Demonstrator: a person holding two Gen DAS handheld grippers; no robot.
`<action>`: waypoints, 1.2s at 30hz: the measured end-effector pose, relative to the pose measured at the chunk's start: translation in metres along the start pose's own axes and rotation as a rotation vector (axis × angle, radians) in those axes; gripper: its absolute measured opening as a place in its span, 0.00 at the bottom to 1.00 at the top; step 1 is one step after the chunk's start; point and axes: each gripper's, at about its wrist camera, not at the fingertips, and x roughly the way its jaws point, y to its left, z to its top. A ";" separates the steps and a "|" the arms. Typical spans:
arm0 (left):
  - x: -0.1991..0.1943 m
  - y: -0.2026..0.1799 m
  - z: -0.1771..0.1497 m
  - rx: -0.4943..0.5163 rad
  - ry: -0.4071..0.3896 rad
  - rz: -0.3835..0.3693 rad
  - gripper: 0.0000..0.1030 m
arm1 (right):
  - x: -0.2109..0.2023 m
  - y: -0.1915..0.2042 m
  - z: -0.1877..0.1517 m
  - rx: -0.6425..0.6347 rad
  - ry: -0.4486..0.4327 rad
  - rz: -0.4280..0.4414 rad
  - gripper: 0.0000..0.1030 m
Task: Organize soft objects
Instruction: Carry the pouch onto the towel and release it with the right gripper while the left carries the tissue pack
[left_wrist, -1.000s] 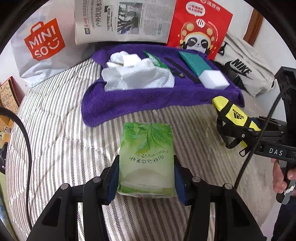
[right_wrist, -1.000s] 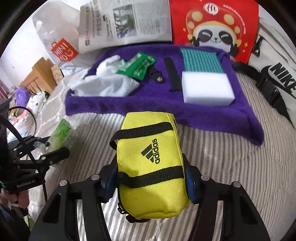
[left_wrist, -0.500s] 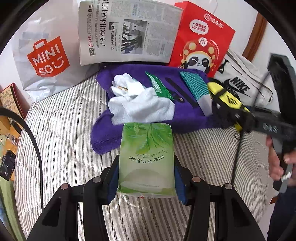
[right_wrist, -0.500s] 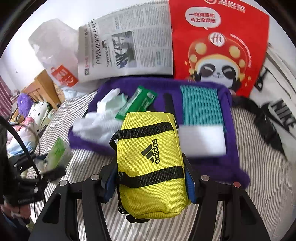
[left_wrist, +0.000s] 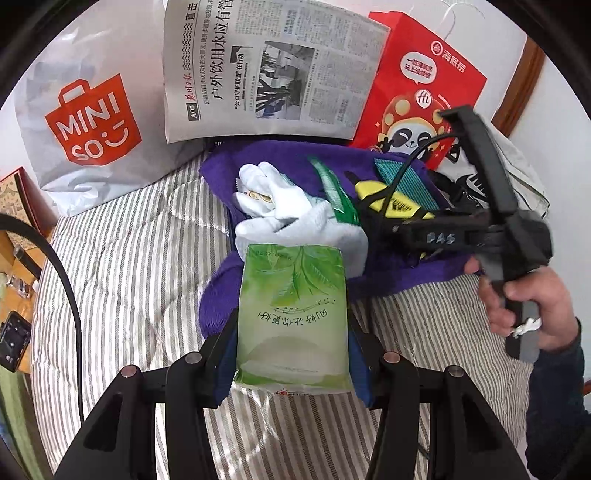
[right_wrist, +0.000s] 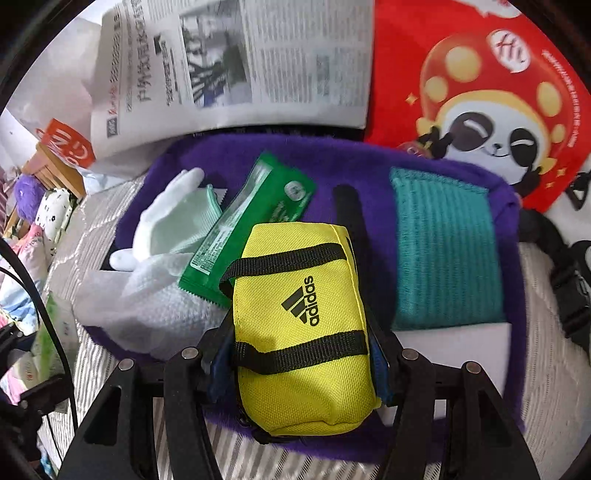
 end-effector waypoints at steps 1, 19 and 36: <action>0.001 0.001 0.001 0.000 0.001 0.003 0.47 | 0.005 0.001 0.000 -0.003 0.009 -0.007 0.58; 0.006 0.006 0.024 0.002 0.001 -0.006 0.47 | 0.002 0.005 -0.013 -0.073 0.004 0.024 0.77; 0.006 -0.010 0.060 0.003 -0.028 -0.042 0.48 | -0.070 -0.030 -0.026 -0.008 -0.097 0.042 0.79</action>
